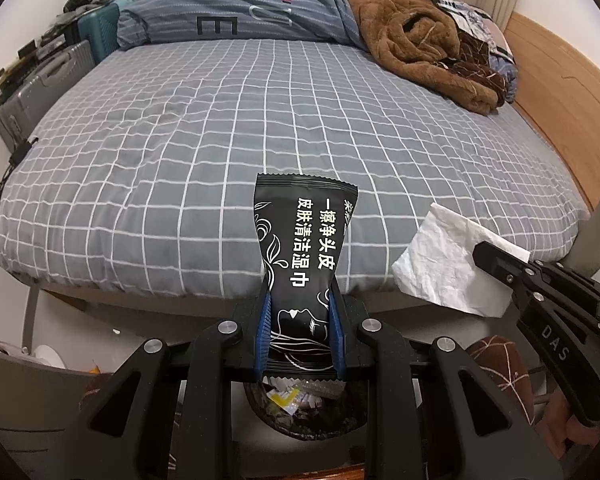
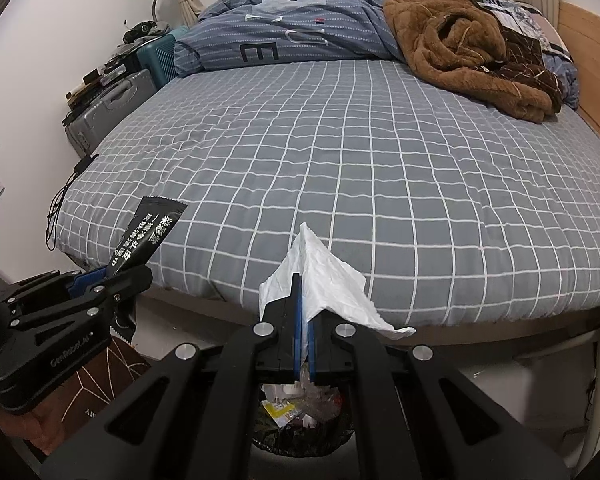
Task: Collect trash
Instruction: 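Lift the black sachet and white tissue and carry them down over the bin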
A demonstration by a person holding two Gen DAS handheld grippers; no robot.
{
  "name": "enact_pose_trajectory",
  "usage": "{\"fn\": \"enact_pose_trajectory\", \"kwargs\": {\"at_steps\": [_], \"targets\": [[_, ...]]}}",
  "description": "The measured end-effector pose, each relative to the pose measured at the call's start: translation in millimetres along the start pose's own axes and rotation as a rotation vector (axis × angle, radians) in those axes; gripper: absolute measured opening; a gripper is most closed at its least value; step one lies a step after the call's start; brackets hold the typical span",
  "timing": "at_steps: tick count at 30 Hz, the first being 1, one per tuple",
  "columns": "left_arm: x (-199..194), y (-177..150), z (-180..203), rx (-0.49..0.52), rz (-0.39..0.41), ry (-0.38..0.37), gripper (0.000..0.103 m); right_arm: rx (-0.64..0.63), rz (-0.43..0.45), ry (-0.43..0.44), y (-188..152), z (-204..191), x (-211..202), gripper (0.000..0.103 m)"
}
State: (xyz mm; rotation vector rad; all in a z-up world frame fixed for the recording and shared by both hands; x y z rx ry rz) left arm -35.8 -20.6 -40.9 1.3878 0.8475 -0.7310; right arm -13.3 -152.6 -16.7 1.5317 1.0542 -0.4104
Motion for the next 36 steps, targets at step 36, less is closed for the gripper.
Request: {"fn": "enact_pose_trajectory", "kwargs": {"at_steps": [36], "targets": [[65.7,-112.9,9.1,0.008,-0.145,-0.025,0.023,0.036,-0.242,-0.002,-131.6,11.1,71.4,0.002]]}}
Point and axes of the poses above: each gripper's, at about its wrist camera, not at the fingertips, and x roughly the way its jaws point, z to its right, y to its top, the point moved 3 cm from there along x, roughly the way its jaws point, and after that the axes turned 8 degrees about y, right-handed, at the moved point
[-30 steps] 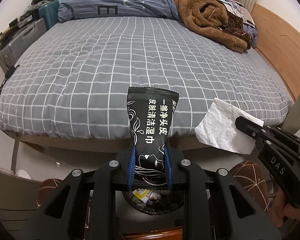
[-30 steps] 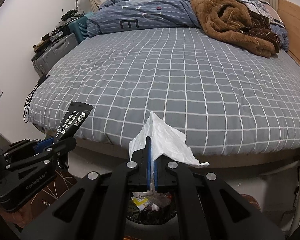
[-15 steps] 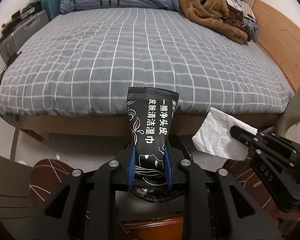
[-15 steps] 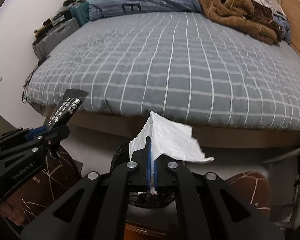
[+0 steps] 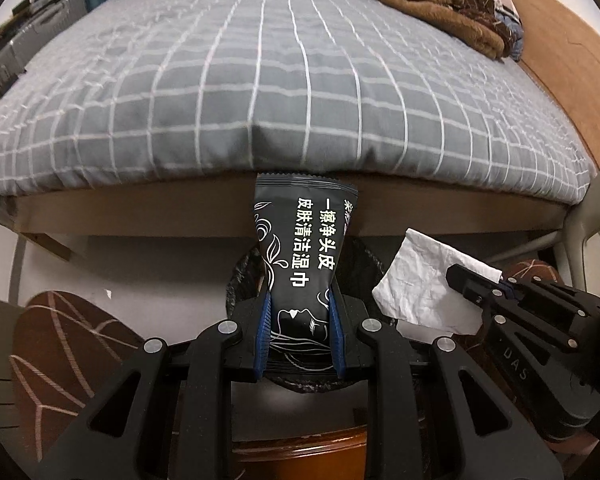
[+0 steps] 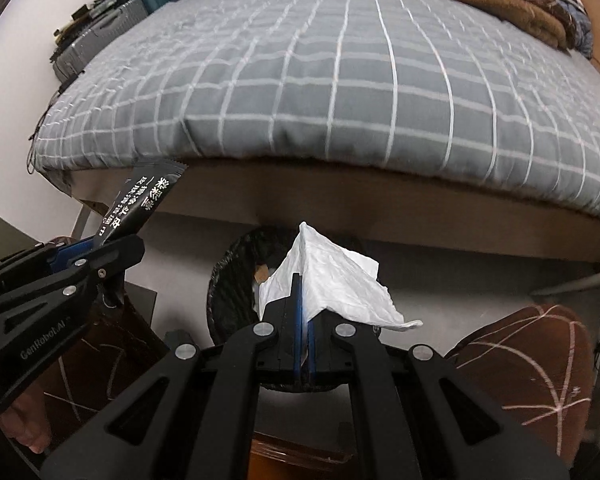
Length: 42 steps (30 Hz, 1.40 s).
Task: Collect trash
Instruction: 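Lift the black sachet and white tissue and carry them down over the bin, then open the left tool over the bin while the right tool releases the tissue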
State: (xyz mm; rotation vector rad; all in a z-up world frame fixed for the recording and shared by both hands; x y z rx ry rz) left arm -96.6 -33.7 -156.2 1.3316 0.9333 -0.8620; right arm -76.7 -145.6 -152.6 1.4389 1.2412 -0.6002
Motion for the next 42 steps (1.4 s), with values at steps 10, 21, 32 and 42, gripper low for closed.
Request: {"fn": "enact_pose_trajectory", "kwargs": {"at_steps": [10,21,32,42], "targets": [[56.6,-8.4,18.3,0.019,-0.085,-0.02,0.023,0.079,-0.048,-0.027,-3.5,38.1,26.9,0.001],[91.0,-9.4,49.3,0.086,-0.092,-0.031,0.024,0.154,-0.055,-0.052,-3.4,65.5,38.9,0.002],[106.7,-17.2,38.5,0.105,-0.092,0.016,0.05,0.155,-0.073,-0.071,-0.6,62.9,52.4,0.002],[96.5,-10.4,4.6,0.101,-0.004,0.095,0.088,0.098,-0.103,-0.053,6.2,40.9,80.2,0.002]]}}
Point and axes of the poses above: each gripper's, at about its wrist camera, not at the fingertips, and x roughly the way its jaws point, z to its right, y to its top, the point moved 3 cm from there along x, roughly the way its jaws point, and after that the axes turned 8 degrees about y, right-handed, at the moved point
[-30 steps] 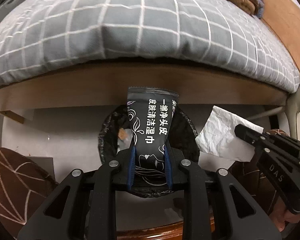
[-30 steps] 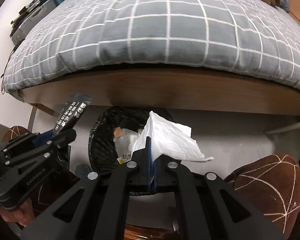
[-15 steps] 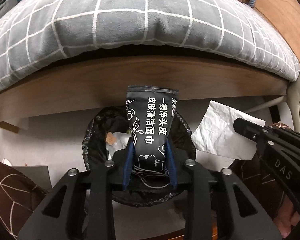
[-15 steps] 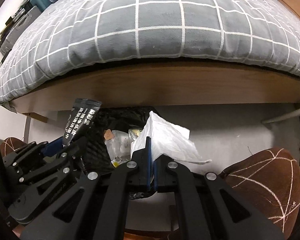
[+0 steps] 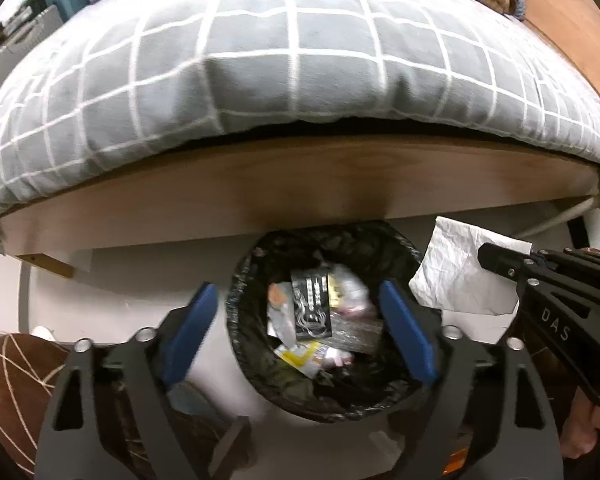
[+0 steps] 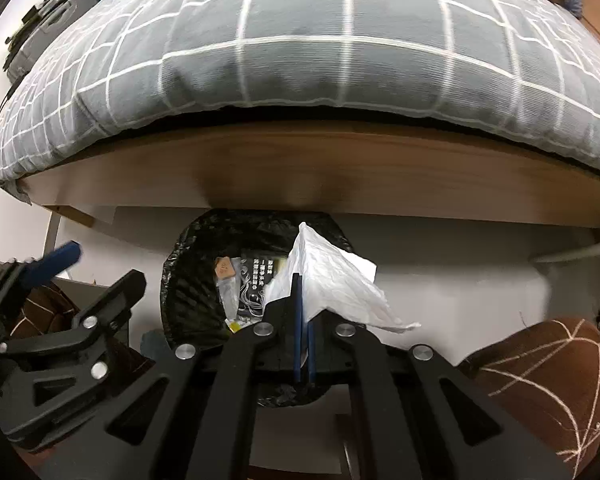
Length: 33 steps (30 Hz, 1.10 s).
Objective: Collect trash
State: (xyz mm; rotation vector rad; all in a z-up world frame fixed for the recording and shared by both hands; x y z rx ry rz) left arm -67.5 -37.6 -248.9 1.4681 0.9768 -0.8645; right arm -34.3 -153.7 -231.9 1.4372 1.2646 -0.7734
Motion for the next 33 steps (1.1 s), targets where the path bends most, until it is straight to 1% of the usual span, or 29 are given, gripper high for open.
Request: {"fn": "enact_pose_trajectory", "kwargs": {"at_steps": [2,7,12,16,21,22,23,25,26,27,29,30,33], "targets": [[-1.8,3.2,-4.9,-0.007,0.014,0.005,0.092,-0.012,-0.007,0.004,1.8,-5.5,5.6,0.002],[-4.4,19.1,-22.3,-0.025,0.044,0.024,0.097,-0.042,-0.028,0.016,3.2,-14.9,19.8,0.002],[1.6,21.4,-36.0,-0.054,0.034,0.037,0.097,-0.066,-0.027,0.02,3.1,-23.1,25.3,0.003],[8.2,19.5,-46.9,-0.098,0.001,0.023,0.097,-0.079,-0.024,0.024,2.2,-28.3,26.6,0.004],[9.8,16.7,-48.3,-0.11,-0.01,0.016,0.097,-0.086,-0.024,0.028,2.0,-30.2,25.6,0.005],[8.9,16.6,-48.4,-0.109,-0.011,0.016,0.097,-0.085,-0.022,0.029,2.2,-29.5,24.7,0.009],[8.9,16.6,-48.1,-0.109,-0.012,0.015,0.097,-0.085,-0.018,0.028,2.2,-29.5,24.6,0.024],[10.0,16.1,-48.0,-0.111,-0.012,0.015,0.097,-0.082,0.002,0.026,3.0,-28.9,21.7,0.04],[9.2,16.9,-48.9,-0.112,-0.012,0.015,0.097,-0.079,0.011,0.026,3.6,-28.3,20.3,0.045],[9.7,16.8,-49.7,-0.114,-0.012,0.015,0.097,-0.075,0.016,0.026,4.1,-27.5,19.2,0.047],[10.8,16.1,-49.3,-0.115,-0.01,0.013,0.097,-0.067,0.022,0.024,4.6,-25.1,17.3,0.058],[10.3,16.2,-50.0,-0.117,-0.011,0.01,0.097,-0.066,0.027,0.024,4.7,-24.0,15.3,0.059],[7.2,15.8,-50.0,-0.125,-0.011,-0.002,0.097,-0.063,0.053,0.006,5.4,-20.6,5.6,0.07]]}}
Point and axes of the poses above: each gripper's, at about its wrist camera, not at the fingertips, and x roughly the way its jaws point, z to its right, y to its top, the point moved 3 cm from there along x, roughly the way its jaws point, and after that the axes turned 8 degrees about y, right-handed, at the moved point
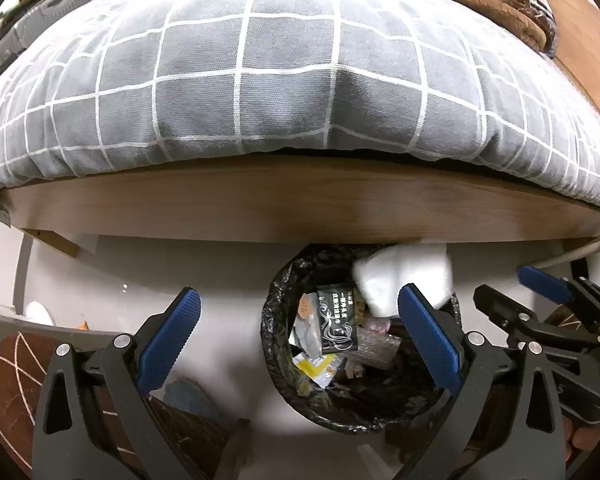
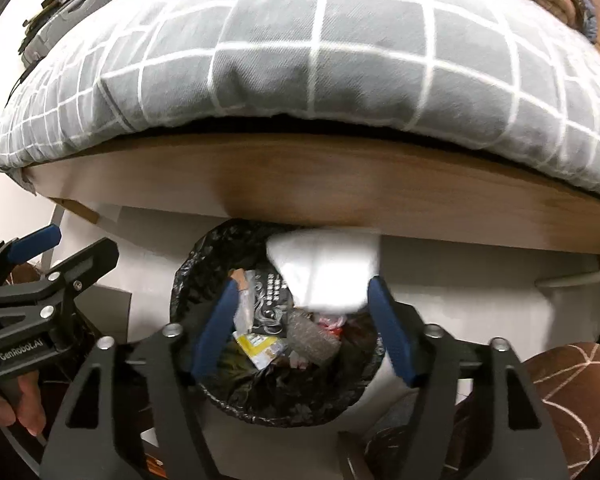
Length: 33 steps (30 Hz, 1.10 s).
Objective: Collect trash
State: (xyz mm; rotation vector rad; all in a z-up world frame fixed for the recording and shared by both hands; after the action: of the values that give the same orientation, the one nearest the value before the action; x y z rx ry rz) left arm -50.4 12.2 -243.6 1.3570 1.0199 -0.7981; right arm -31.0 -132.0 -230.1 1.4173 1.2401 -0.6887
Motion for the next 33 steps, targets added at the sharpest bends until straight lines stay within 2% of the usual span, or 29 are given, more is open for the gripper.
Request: {"fn": "enact_pose_trajectory", "kwargs": {"at_steps": [5,8,10,17,24,27,33], "targets": [[-19.1,0.8,2.4,0.0,0.039,-0.01,0.097,0.022,0.064,-0.01,3.0,9.2,-29.7,0.086],[-35.1,2.2,2.9,-0.015,0.046,-0.038,0.097,0.014,0.122,-0.023,5.9,11.5,-54.2,0.092],[-56.3,4.1,3.4,-0.009,0.087,-0.032,0.097,0.009,0.17,-0.038,8.7,10.9,-74.5,0.094],[-132.5,11.0,-0.1,-0.014,0.192,-0.068,0.097,-0.013,0.271,-0.07,13.3,2.3,-144.2,0.096],[-203.4,12.7,2.9,0.037,0.312,-0.036,0.097,0.004,0.385,-0.088,12.3,-5.1,-215.0,0.096],[-220.4,10.1,4.7,0.046,0.331,-0.033,0.097,-0.015,0.416,-0.123,7.5,-9.6,-233.7,0.096],[-233.0,3.2,4.1,0.026,0.338,-0.043,0.097,-0.005,0.443,-0.138,-4.9,-10.9,-258.3,0.096]]}}
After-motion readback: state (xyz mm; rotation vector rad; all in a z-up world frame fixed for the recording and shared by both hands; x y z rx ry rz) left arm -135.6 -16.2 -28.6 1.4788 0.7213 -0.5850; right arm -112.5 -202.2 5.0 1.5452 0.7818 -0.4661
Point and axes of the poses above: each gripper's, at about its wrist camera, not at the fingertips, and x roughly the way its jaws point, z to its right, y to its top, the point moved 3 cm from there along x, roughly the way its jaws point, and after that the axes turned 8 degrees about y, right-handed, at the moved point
